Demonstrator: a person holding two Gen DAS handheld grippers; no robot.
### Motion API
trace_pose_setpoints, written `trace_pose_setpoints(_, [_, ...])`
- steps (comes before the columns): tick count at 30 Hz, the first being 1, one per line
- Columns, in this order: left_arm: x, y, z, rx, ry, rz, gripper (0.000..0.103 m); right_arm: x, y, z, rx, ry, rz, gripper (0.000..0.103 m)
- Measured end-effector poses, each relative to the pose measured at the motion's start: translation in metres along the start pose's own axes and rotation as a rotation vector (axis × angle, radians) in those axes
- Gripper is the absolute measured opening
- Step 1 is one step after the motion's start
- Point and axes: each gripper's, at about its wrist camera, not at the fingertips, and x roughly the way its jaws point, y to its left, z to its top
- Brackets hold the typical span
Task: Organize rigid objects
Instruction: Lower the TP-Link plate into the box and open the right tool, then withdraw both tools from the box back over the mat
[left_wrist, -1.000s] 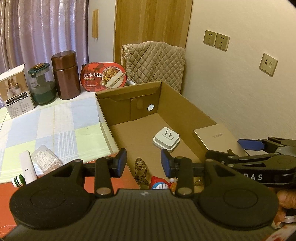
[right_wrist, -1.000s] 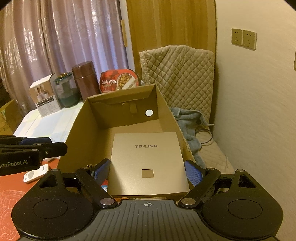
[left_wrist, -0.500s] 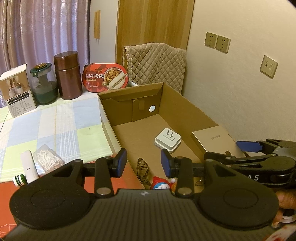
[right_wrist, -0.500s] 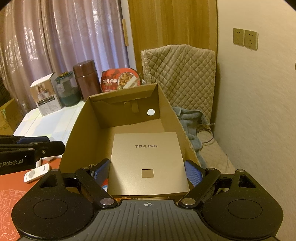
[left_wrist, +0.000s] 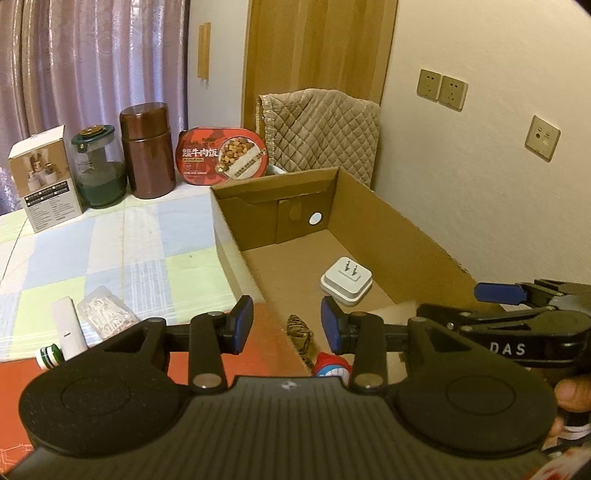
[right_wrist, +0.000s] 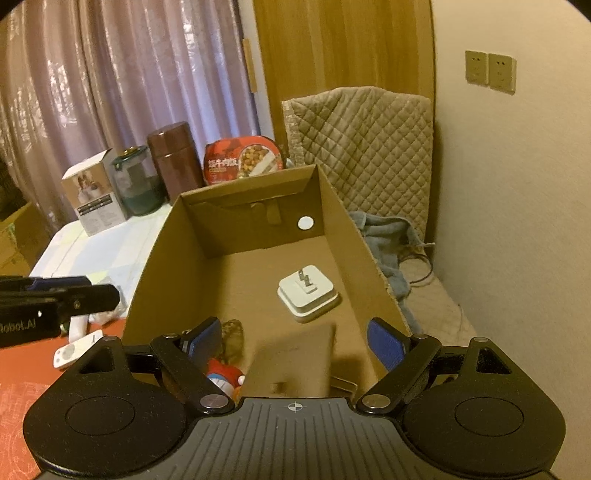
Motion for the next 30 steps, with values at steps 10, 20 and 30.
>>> trace_pose_setpoints(10, [-0.019, 0.015, -0.001, -0.009, -0.018, 0.018, 0.035, -0.015, 0.023, -0.001, -0.079, -0.028, -0.034, 0.083])
trace_pose_setpoints(20, [-0.059, 0.040, 0.005, -0.029, -0.068, 0.049, 0.035, -0.036, 0.059, 0.009, -0.135, -0.060, -0.011, 0.083])
trace_pose_setpoints(30, [-0.115, 0.104, 0.001, -0.059, -0.116, 0.151, 0.040, -0.061, 0.107, 0.029, -0.147, -0.116, 0.069, 0.083])
